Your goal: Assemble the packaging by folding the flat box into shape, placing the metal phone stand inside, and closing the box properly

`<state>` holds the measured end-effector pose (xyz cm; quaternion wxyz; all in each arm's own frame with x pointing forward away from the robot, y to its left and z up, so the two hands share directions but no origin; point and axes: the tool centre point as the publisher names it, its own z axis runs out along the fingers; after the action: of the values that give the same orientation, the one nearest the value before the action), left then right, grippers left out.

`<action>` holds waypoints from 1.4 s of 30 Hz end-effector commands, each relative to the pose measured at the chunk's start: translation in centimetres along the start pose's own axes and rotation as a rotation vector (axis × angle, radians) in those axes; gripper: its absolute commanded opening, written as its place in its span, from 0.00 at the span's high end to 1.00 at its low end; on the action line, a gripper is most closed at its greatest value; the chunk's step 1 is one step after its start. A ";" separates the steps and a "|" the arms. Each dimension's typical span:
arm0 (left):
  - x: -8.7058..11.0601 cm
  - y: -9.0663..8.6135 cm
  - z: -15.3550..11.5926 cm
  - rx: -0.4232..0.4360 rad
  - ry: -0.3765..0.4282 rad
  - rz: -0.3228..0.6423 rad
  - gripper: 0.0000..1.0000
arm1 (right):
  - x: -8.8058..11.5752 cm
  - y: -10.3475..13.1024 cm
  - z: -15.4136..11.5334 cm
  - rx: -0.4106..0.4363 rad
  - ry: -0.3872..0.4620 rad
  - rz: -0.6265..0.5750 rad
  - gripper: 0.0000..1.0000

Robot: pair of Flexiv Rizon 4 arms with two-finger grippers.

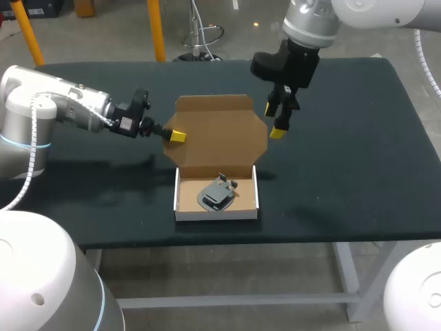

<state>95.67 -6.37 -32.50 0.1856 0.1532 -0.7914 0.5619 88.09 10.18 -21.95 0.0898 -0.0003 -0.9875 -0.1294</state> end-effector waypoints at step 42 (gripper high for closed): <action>3.7 1.0 -0.3 -0.044 -0.147 0.262 1.00 | -0.8 4.1 -2.9 0.092 -0.152 -0.090 0.00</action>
<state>93.21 -5.74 -31.75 0.0910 0.0669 -0.8205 0.5603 89.32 13.17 -18.46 0.0046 0.0381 -0.9951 -0.0908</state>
